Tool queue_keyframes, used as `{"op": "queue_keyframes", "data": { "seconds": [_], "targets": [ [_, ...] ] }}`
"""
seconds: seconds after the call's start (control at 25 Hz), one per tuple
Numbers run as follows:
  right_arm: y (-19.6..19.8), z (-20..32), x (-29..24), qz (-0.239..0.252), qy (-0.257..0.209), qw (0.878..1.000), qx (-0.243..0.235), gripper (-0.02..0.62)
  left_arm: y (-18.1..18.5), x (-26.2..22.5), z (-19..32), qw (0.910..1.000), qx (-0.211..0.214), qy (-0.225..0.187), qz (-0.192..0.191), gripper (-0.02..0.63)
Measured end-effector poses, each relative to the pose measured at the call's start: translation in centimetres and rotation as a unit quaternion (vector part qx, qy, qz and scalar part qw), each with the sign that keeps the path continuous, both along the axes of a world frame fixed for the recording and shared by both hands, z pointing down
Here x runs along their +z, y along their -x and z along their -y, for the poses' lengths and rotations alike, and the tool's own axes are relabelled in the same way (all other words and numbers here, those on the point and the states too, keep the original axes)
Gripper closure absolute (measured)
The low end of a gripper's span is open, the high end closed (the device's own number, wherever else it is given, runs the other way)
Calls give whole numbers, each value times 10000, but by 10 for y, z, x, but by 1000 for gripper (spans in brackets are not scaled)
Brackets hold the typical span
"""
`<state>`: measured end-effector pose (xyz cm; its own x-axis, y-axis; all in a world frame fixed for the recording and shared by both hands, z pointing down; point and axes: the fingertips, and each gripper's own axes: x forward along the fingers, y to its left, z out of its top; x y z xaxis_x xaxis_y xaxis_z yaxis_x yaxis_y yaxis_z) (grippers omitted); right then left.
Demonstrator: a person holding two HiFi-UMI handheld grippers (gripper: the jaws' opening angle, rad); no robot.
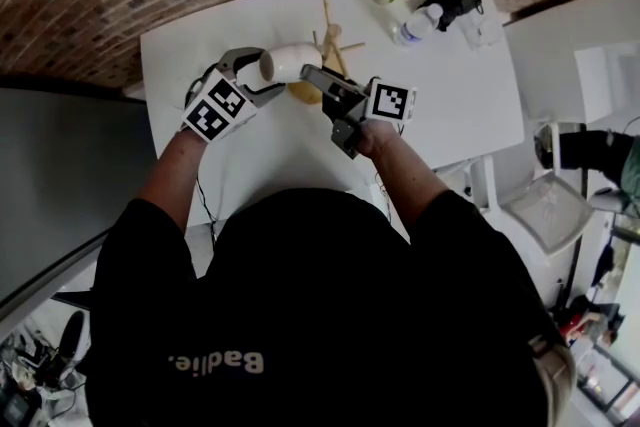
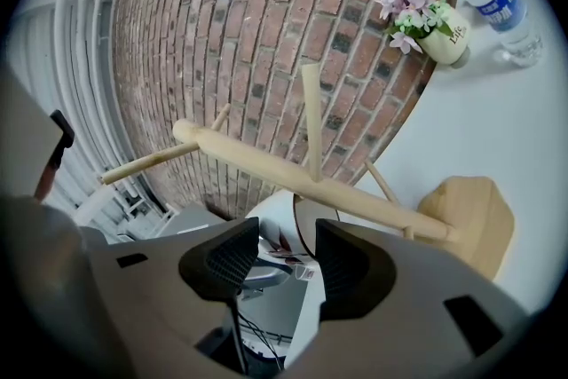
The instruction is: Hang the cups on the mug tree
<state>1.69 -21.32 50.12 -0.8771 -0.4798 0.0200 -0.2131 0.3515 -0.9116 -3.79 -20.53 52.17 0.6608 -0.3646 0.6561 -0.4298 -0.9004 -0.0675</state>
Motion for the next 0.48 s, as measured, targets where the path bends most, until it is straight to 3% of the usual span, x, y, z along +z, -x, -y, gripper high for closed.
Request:
{"op": "queue_keyframes", "data": {
  "seconds": [0.48],
  "targets": [
    [-4,-2,-4,-315,-62,9993,172,393,1,7,1,10000,-32,36,51,319]
  ]
}}
